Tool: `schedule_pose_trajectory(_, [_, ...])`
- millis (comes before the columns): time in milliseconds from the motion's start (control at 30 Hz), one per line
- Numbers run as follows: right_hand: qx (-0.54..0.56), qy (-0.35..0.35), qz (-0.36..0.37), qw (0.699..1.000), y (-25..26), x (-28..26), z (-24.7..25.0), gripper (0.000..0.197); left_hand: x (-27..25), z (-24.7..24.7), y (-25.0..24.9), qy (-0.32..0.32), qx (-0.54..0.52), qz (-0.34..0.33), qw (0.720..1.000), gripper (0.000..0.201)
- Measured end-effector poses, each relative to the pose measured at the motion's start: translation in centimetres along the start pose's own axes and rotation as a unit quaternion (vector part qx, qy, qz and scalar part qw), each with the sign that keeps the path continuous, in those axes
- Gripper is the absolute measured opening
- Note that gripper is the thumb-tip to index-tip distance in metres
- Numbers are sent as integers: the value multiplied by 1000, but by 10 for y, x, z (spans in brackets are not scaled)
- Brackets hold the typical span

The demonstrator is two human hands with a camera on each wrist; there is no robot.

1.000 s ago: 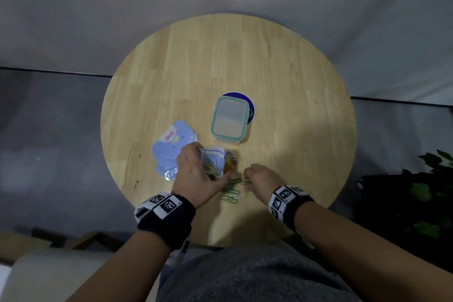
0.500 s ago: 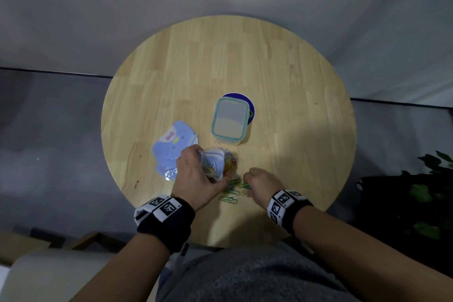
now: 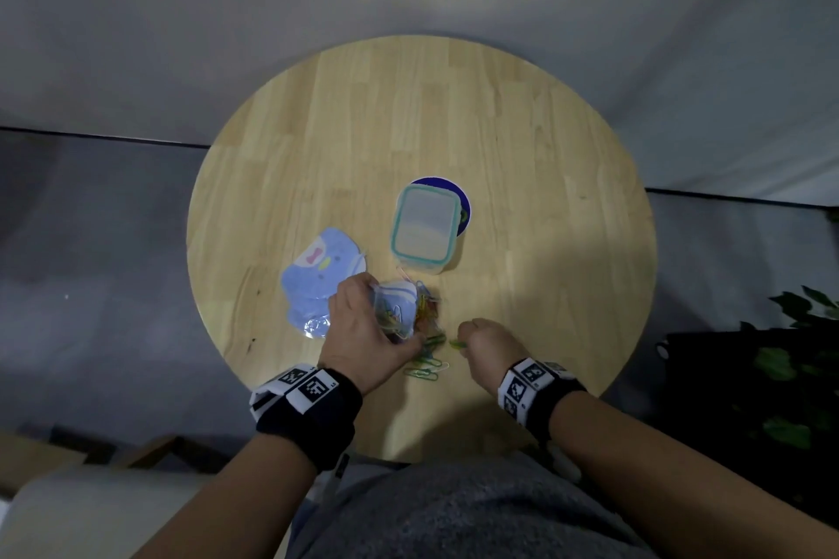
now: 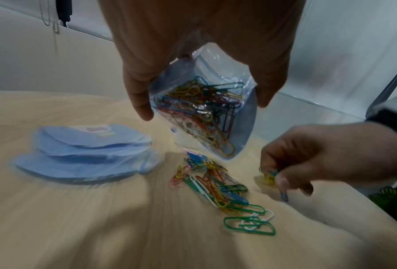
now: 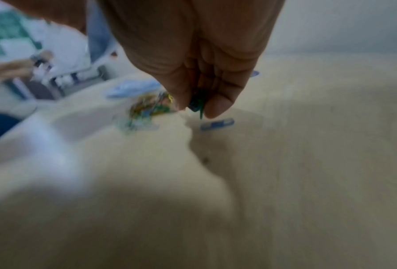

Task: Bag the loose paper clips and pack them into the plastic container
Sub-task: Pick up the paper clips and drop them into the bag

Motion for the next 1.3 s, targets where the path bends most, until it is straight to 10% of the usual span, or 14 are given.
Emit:
schedule_pose_trajectory(367, [414, -201, 13, 888, 54, -7, 119, 11, 11, -9, -23, -21, -29, -23, 999, 81])
schedule_pose_trajectory(667, [347, -150, 7, 926, 82, -10, 131, 20, 19, -8, -41, -44, -74, -14, 996, 87])
schedule_pose_trajectory(933, [372, -241, -4, 896, 45, 4, 127, 9, 13, -5, -20, -46, -45, 6, 998, 87])
schedule_pose_trajectory(1100, [102, -5, -11, 995, 29, 32, 69, 41, 6, 10, 2, -48, -24, 35, 998, 89])
schedule_pose_trajectory(1300, [-154, 120, 131, 972, 53, 56, 35, 78, -8, 19, 21, -40, 16, 37, 998, 86])
Point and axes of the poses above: each hand's wrist, its own x-axis towards the middle knuckle, its own z-axis out of the back of the hand, y = z × x, the point moved 2 cm from there along x, towards the middle knuckle, and after that the axes turned 6 degrees about x, right-handed, at the moved point
